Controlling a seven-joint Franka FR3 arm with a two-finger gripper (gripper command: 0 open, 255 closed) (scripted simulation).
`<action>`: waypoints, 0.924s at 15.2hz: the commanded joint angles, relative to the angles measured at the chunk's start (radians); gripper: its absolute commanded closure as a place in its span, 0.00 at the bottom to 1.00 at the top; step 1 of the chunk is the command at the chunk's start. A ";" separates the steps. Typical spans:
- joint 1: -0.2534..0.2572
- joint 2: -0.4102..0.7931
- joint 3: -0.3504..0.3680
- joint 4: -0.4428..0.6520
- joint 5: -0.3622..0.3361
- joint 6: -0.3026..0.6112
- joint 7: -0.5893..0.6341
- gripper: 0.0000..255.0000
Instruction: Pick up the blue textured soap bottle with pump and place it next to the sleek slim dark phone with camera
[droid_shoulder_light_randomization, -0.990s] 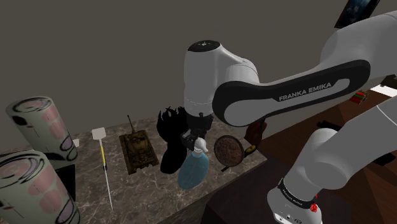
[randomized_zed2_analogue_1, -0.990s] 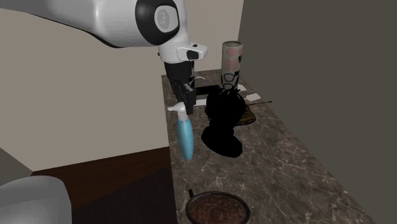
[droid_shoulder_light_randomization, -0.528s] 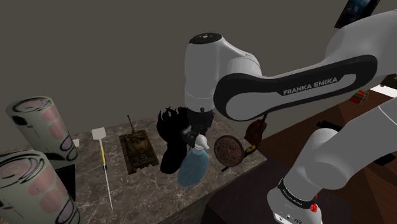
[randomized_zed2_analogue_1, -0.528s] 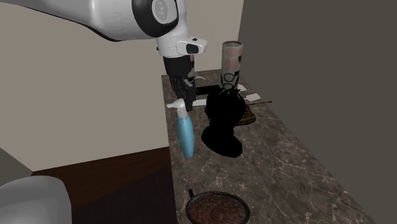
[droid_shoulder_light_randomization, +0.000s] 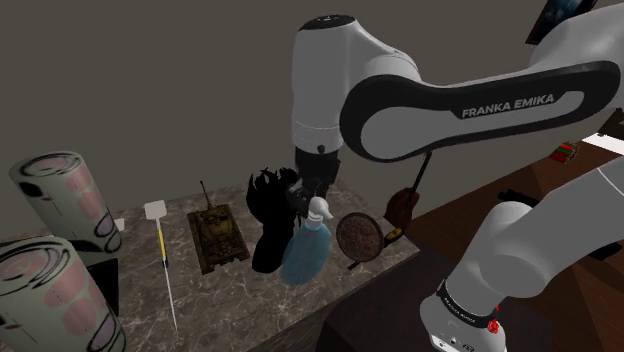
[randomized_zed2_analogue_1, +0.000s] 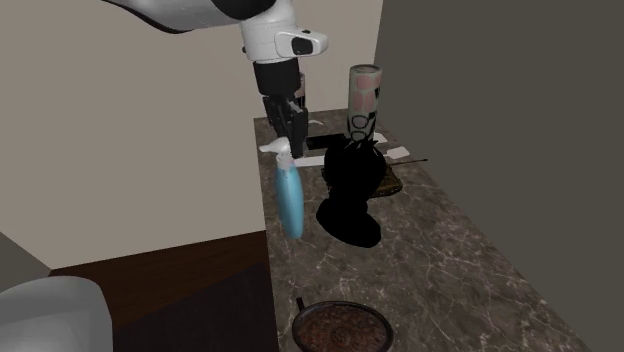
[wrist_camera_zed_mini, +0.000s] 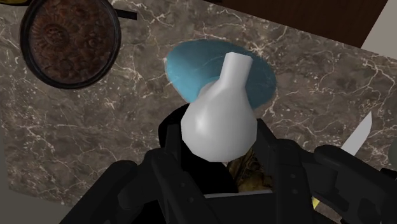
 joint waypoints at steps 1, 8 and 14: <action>0.000 -0.006 -0.004 0.021 0.001 -0.026 -0.004 1.00; -0.004 -0.011 -0.016 0.110 -0.003 -0.120 -0.015 1.00; -0.009 -0.006 -0.024 0.194 -0.009 -0.199 -0.021 1.00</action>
